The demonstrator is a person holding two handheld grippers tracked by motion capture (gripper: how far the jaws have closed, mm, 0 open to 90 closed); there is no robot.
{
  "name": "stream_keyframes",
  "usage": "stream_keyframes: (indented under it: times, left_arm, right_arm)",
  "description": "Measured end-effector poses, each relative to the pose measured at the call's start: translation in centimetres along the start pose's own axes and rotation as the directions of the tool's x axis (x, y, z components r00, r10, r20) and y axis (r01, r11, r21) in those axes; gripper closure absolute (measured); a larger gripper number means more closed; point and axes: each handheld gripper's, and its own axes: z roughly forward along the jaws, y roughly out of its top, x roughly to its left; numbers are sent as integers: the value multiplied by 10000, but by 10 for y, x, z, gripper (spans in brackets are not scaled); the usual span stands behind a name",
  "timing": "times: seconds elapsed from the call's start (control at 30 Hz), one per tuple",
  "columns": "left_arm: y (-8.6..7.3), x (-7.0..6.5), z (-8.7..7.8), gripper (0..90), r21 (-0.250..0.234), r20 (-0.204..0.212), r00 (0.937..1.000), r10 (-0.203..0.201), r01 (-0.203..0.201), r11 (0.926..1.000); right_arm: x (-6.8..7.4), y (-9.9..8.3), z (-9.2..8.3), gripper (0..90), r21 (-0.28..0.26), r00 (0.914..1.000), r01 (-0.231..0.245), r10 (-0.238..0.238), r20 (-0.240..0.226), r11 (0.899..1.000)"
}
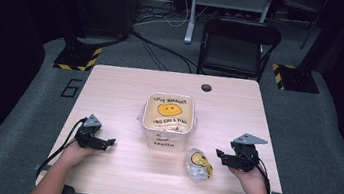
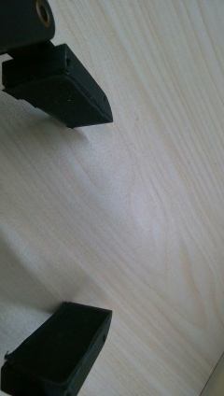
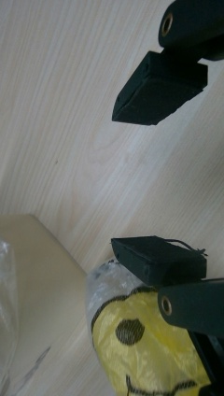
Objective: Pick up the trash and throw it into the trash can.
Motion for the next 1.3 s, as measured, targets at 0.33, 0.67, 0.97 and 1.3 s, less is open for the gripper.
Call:
stream_keyframes:
  times: [0.33, 0.67, 0.97, 1.3]
  left_arm:
    - [0, 0, 0, 63, 0, 1, 10000, 0, 0, 10000]
    - [0, 0, 0, 63, 1, -2, 10000, 4, -4, 10000]
    - [0, 0, 0, 63, 8, 1, 10000, 7, -7, 10000]
    - [0, 0, 0, 63, 6, -7, 10000, 19, -19, 10000]
  right_arm:
    - [20, 12, -11, 277, -338, 9975, 303, -324, -635, 9990]
    - [42, 21, -16, 247, -573, 9877, 766, -836, -1324, 9954]
    - [56, 22, -10, 213, -636, 9758, 930, -1037, -1928, 9936]
    - [65, 16, 4, 142, -119, 9688, 1249, -1245, -2143, 9921]
